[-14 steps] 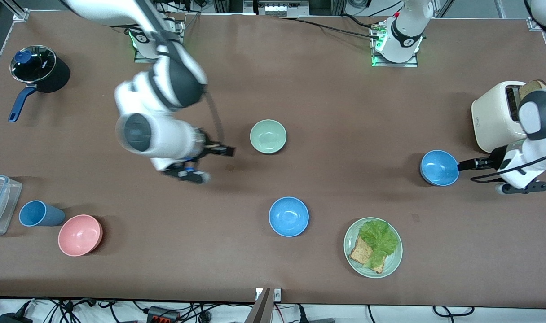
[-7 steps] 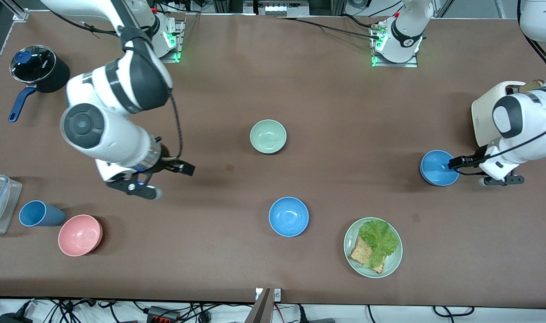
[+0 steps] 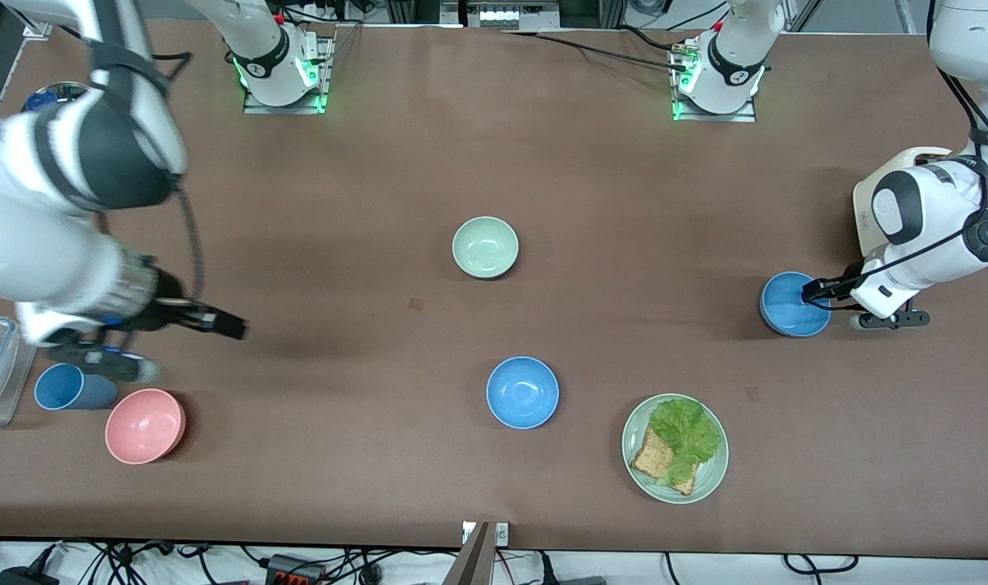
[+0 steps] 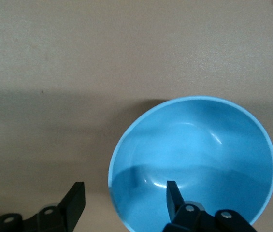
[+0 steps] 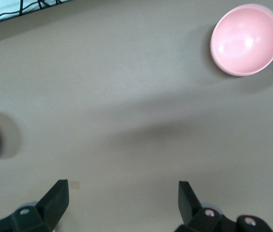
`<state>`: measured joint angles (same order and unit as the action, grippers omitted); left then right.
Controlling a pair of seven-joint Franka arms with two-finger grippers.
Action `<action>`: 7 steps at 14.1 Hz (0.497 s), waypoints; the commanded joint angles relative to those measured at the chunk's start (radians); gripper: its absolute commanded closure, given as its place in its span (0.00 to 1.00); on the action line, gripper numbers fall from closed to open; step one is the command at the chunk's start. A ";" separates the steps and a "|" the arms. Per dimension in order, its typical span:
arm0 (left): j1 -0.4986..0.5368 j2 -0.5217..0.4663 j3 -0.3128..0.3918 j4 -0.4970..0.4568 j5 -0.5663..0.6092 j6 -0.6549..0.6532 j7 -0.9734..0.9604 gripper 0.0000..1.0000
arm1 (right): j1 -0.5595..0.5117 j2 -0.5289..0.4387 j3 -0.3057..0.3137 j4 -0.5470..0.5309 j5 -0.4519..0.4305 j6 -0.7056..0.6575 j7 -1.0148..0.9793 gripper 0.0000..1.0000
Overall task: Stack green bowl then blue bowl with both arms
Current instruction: 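Grasp the blue bowl rim with the left gripper while the right gripper retracts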
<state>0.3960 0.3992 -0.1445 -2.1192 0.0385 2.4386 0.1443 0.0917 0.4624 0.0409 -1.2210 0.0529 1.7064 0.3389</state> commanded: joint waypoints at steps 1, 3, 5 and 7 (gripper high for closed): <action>0.010 -0.008 -0.007 -0.012 0.012 0.020 0.017 0.74 | -0.087 -0.099 0.001 -0.089 -0.010 -0.008 -0.144 0.00; 0.012 0.001 -0.009 -0.010 0.012 0.022 0.017 0.85 | -0.090 -0.143 -0.076 -0.126 -0.010 -0.008 -0.281 0.00; 0.024 0.012 -0.012 -0.007 0.012 0.033 0.018 0.96 | -0.124 -0.169 -0.087 -0.132 -0.010 -0.010 -0.365 0.00; 0.024 0.007 -0.017 -0.005 0.012 0.028 0.018 1.00 | -0.135 -0.195 -0.087 -0.143 -0.015 -0.049 -0.368 0.00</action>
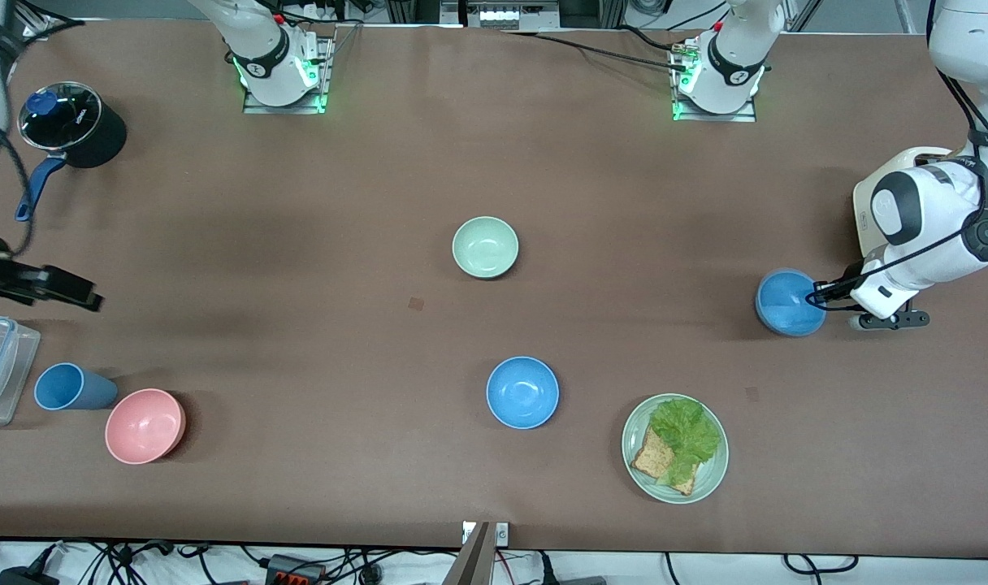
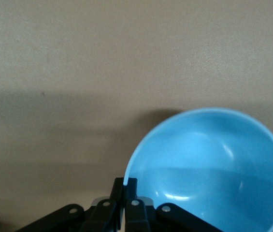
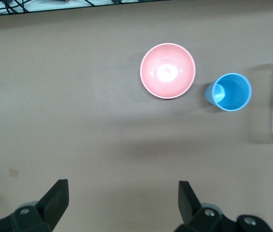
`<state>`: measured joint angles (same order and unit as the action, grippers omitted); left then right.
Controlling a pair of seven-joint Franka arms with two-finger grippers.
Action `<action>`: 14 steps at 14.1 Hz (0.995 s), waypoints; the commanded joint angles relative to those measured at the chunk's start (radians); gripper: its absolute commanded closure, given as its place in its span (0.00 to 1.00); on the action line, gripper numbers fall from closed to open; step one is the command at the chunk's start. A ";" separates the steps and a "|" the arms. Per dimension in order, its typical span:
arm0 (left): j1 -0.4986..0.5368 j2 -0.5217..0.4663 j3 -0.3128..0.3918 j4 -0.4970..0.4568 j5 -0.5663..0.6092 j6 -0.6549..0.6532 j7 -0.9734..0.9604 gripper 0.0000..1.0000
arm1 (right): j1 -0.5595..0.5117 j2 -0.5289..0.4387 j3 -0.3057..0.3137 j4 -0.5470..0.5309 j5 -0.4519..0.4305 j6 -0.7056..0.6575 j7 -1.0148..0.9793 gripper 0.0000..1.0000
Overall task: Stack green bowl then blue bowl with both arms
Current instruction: 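Grasp the blue bowl rim with the left gripper while the right gripper retracts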
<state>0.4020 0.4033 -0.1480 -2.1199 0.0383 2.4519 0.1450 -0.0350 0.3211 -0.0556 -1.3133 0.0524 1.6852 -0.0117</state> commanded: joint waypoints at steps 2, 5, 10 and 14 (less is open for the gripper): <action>0.018 -0.011 -0.018 -0.005 0.012 0.001 0.018 1.00 | -0.005 -0.082 0.008 -0.084 -0.016 -0.038 -0.016 0.00; 0.017 -0.085 -0.056 -0.002 0.012 -0.112 0.008 1.00 | -0.005 -0.117 0.008 -0.133 -0.025 -0.033 -0.014 0.00; 0.015 -0.198 -0.148 0.136 -0.003 -0.423 -0.030 1.00 | -0.005 -0.231 0.011 -0.332 -0.042 0.045 -0.020 0.00; 0.017 -0.198 -0.326 0.334 -0.046 -0.715 -0.314 1.00 | -0.003 -0.237 0.010 -0.346 -0.043 0.039 -0.054 0.00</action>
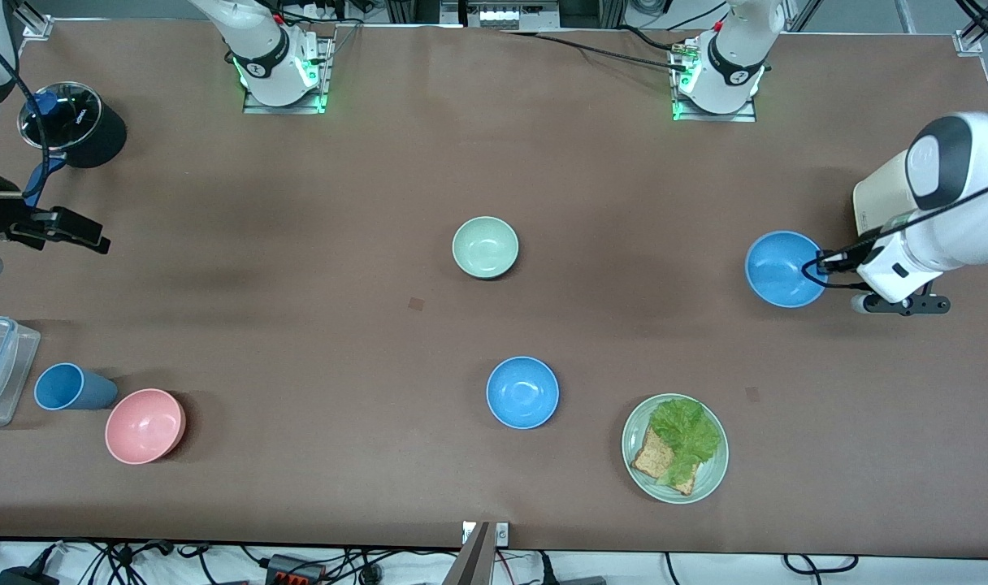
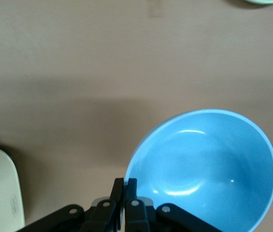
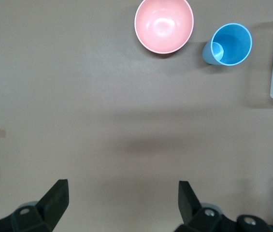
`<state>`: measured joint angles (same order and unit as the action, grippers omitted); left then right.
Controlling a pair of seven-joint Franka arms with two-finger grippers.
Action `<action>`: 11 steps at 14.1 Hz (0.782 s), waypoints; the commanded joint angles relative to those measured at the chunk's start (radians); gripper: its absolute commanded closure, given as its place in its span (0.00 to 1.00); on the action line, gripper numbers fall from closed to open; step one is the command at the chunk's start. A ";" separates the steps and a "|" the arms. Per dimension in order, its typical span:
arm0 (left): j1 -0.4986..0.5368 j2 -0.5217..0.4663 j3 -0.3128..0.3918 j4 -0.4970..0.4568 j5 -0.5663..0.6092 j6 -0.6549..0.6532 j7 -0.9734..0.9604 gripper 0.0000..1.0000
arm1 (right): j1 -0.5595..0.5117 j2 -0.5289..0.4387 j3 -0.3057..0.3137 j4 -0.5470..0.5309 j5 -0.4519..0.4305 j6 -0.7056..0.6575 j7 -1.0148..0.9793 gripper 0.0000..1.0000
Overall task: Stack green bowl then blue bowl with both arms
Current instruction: 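Carry the blue bowl with the left gripper over the green bowl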
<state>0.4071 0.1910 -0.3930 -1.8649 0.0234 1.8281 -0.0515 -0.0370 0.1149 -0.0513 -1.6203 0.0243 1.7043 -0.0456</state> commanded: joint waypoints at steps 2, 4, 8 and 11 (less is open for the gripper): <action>0.010 0.015 -0.159 0.114 -0.088 -0.125 -0.282 1.00 | 0.000 -0.032 0.005 -0.033 -0.015 0.015 -0.014 0.00; 0.006 0.018 -0.249 0.122 -0.097 -0.122 -0.457 1.00 | 0.000 -0.031 0.008 -0.027 -0.017 0.015 -0.020 0.00; -0.011 0.063 -0.395 0.139 -0.187 -0.060 -0.762 1.00 | 0.000 -0.038 0.011 -0.027 -0.030 -0.018 -0.025 0.00; -0.123 0.142 -0.408 0.122 -0.226 0.100 -1.017 1.00 | -0.001 -0.037 0.013 -0.027 -0.026 -0.020 -0.011 0.00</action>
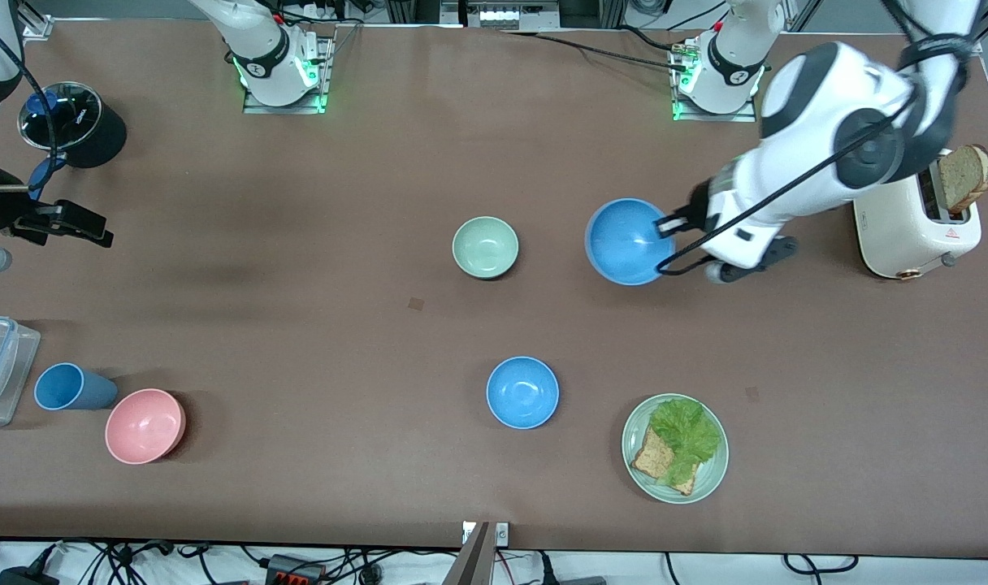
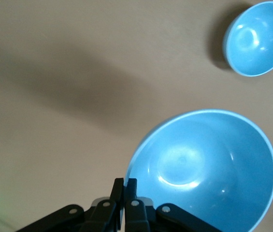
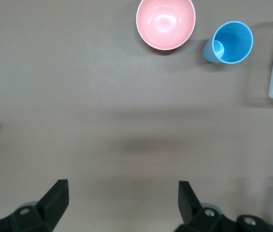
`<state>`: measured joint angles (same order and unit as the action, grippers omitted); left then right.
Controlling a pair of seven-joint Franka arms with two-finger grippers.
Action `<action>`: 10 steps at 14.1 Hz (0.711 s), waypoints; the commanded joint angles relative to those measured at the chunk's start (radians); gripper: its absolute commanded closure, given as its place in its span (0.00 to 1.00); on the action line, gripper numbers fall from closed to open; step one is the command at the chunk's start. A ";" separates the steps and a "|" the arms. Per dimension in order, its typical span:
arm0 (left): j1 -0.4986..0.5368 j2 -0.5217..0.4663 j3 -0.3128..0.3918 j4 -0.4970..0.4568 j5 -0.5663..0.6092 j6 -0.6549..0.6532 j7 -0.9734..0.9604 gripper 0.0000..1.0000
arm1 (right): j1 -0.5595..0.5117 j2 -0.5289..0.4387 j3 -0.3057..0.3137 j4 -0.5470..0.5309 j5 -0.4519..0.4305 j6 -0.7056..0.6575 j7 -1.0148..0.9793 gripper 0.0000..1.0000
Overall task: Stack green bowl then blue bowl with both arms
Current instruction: 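Carry the blue bowl with the left gripper over the green bowl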
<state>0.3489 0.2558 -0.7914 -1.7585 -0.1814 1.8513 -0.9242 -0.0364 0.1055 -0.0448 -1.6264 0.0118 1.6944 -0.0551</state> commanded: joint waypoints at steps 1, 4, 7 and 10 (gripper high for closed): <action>-0.124 0.100 -0.005 0.013 -0.017 0.138 -0.232 1.00 | -0.002 -0.027 0.006 -0.021 -0.013 -0.010 -0.002 0.00; -0.246 0.172 0.000 -0.039 0.019 0.322 -0.405 1.00 | 0.000 -0.029 0.006 -0.018 -0.013 -0.012 0.000 0.00; -0.320 0.233 0.000 -0.059 0.121 0.396 -0.519 1.00 | 0.000 -0.029 0.006 -0.013 -0.013 -0.012 0.000 0.00; -0.350 0.273 0.001 -0.073 0.195 0.413 -0.553 1.00 | 0.000 -0.027 0.008 -0.013 -0.016 -0.010 -0.002 0.00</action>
<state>0.0071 0.5120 -0.7920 -1.8281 -0.0316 2.2438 -1.4435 -0.0362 0.1001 -0.0432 -1.6264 0.0118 1.6914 -0.0550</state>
